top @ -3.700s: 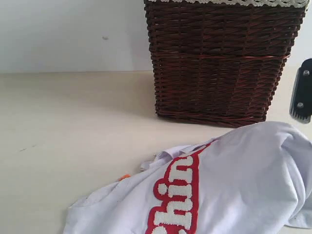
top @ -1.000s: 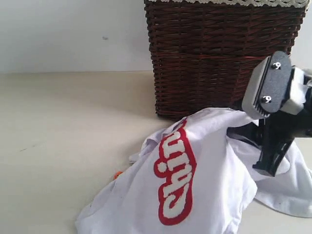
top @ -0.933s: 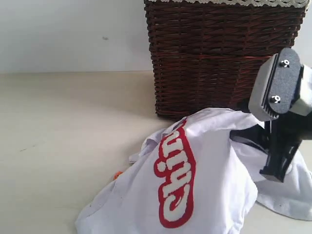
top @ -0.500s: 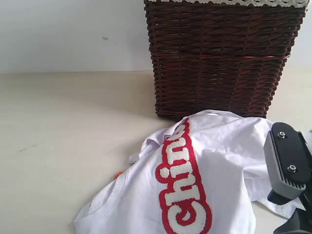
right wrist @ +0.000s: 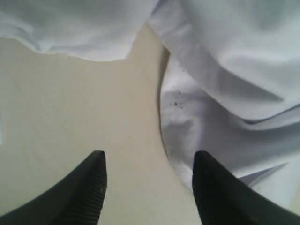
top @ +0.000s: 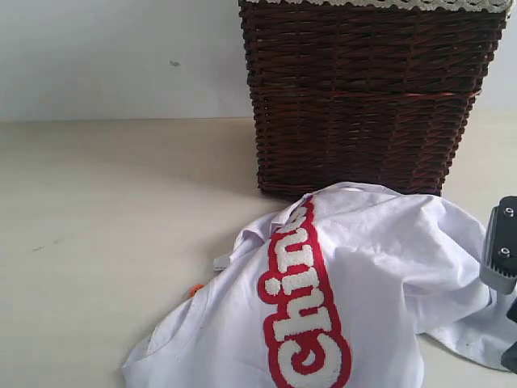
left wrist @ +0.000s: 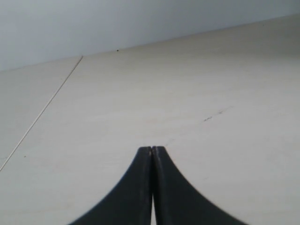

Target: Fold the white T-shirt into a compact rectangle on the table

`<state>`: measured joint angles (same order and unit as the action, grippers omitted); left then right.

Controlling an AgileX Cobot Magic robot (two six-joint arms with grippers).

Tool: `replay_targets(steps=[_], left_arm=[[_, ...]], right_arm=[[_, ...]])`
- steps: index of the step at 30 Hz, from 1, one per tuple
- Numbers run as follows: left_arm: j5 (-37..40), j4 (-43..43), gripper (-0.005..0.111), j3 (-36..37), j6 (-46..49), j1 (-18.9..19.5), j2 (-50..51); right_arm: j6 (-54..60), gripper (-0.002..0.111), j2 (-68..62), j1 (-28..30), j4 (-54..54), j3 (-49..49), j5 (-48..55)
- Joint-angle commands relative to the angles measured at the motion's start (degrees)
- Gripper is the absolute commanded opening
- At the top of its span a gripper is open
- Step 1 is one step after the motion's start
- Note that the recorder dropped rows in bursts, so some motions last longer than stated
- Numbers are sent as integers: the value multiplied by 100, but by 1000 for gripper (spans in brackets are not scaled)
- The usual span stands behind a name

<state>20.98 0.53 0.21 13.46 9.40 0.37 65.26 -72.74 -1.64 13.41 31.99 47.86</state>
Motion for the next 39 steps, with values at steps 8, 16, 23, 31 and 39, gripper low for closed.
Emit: replay_targets(steps=[8, 16, 23, 31, 39], left_arm=[[-36, 56, 0, -21, -18, -15, -37], [-36, 56, 0, -21, -18, -15, -37], [-36, 56, 0, -21, -18, -15, -37], [-36, 56, 0, -21, -18, -15, -37], [-36, 56, 0, -21, -18, -15, -37]], right_arm=[[-316, 54, -1349, 312, -9, -19, -1456], [-1492, 54, -1901, 312, -527, -19, -2083], [-1851, 54, -2240, 312, -674, -19, -2257], [-3394, 54, -2478, 312, -2416, -19, -3765], [-2921, 54, -115, 298, -2368, -19, -2912]])
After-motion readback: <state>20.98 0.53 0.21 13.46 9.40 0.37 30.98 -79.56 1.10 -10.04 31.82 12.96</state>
